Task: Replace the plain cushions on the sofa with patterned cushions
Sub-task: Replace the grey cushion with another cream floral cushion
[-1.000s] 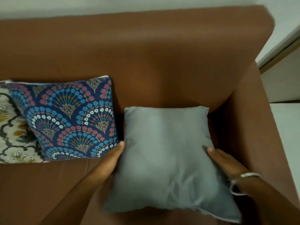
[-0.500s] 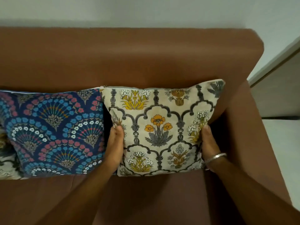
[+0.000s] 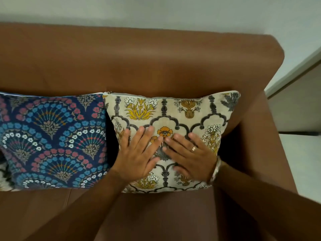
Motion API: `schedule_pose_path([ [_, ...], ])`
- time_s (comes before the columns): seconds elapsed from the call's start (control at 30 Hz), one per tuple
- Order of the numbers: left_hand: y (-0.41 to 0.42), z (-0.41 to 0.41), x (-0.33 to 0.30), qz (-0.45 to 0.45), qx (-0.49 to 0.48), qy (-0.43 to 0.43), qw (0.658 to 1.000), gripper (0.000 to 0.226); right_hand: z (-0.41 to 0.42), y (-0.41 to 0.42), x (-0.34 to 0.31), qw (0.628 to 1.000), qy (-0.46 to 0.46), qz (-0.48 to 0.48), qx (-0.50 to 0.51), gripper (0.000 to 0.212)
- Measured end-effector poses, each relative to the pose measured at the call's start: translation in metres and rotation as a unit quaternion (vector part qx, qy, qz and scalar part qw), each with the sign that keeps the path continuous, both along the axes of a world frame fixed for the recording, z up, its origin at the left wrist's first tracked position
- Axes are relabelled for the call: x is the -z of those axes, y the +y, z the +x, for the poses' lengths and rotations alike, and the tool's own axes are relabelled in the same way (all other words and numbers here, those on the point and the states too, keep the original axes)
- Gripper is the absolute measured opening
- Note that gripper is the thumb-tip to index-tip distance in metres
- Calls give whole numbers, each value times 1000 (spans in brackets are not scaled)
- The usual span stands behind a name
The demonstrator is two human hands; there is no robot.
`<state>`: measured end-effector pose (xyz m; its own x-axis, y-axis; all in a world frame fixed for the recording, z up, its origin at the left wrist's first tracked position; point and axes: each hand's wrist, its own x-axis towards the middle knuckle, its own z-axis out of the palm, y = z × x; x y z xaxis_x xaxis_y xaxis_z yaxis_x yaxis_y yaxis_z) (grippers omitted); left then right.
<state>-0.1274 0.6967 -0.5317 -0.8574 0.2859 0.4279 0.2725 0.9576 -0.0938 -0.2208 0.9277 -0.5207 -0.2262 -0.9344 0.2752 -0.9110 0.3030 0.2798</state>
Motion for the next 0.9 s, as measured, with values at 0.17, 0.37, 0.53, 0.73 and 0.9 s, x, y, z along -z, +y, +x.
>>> schedule_pose_path([
  [0.17, -67, -55, -20, 101, -178, -104, 973, 78, -99, 52, -25, 962, -19, -14, 271, 89],
  [0.37, -48, -46, -44, 165, -192, -131, 958, 74, -77, 55, -45, 919, -131, -75, 365, 85],
  [0.53, 8, 30, -25, 555, -305, -76, 770, 70, -4, 57, -31, 658, -484, -382, 433, 84],
  [0.73, 16, 37, 18, 729, -318, -236, 558, 84, 10, 37, -33, 606, -643, -316, 345, 61],
  [0.9, 57, 44, 18, 847, -238, -281, 383, 86, -10, 41, -121, 774, -503, -280, 262, 74],
])
